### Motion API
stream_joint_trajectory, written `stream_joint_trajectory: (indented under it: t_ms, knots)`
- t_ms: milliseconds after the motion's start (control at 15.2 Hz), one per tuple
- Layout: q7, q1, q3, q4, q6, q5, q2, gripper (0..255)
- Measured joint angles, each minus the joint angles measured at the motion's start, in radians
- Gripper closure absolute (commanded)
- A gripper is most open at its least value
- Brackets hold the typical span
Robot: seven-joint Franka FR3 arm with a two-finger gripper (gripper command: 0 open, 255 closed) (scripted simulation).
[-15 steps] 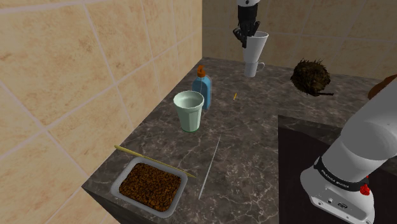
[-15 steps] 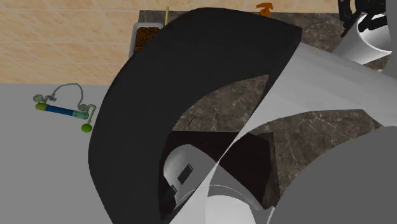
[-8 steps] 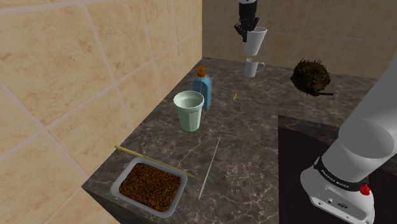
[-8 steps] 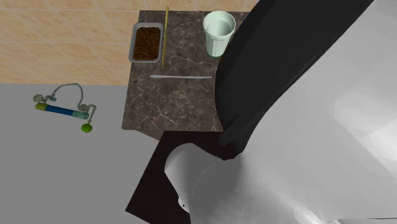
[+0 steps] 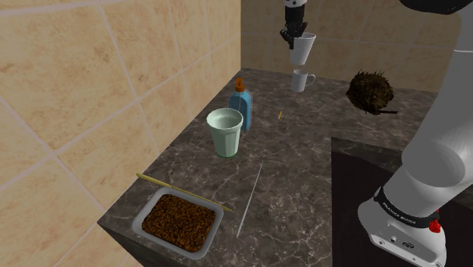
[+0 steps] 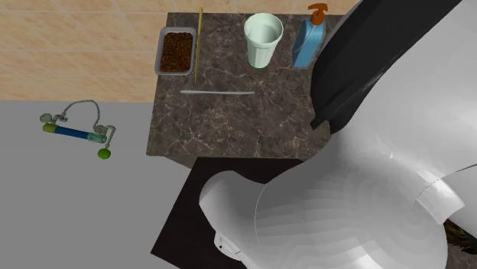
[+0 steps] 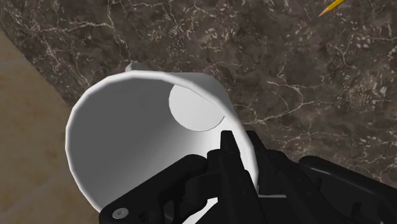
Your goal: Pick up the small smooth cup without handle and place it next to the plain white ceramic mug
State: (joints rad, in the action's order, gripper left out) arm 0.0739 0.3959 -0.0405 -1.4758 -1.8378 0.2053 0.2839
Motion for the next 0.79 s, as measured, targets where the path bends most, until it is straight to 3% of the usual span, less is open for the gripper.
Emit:
stream_joint_trajectory:
  t_ms: [792]
  knots:
    - [-0.027, 0.004, -0.003, -0.138, -0.155, 0.010, 0.018, 255]
